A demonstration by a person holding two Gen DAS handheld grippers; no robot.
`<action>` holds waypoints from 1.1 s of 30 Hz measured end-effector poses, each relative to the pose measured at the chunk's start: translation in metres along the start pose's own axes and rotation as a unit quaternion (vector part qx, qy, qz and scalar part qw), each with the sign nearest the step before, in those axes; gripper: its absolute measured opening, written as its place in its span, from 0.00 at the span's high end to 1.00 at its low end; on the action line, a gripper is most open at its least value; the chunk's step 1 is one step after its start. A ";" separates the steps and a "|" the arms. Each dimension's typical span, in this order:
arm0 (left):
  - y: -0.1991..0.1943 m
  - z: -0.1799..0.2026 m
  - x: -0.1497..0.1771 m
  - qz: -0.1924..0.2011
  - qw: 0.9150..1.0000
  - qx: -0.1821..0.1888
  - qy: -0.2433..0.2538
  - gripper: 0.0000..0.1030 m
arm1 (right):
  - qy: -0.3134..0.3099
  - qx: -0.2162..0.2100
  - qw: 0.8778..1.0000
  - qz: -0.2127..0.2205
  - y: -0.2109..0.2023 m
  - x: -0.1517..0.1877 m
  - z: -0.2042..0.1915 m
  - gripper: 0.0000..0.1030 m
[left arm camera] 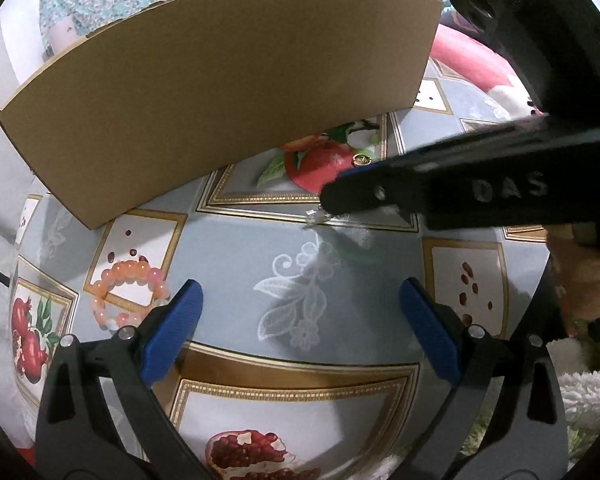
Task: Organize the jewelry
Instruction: 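Move the open right tool down to the small gold rings on the table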
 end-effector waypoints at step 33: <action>-0.006 -0.002 0.008 0.003 1.000 0.003 0.005 0.07 | 0.017 -0.013 1.000 -0.014 -0.005 0.012 -0.007 0.89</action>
Point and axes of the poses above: each gripper's, at about its wrist camera, not at the fingertips, and y roughly the way its jaws point, z to its right, x to its underside, the point moved 7 cm from there along y, roughly the way its jaws point, and after that the axes turned 12 degrees about -y, right-handed, at the moved point
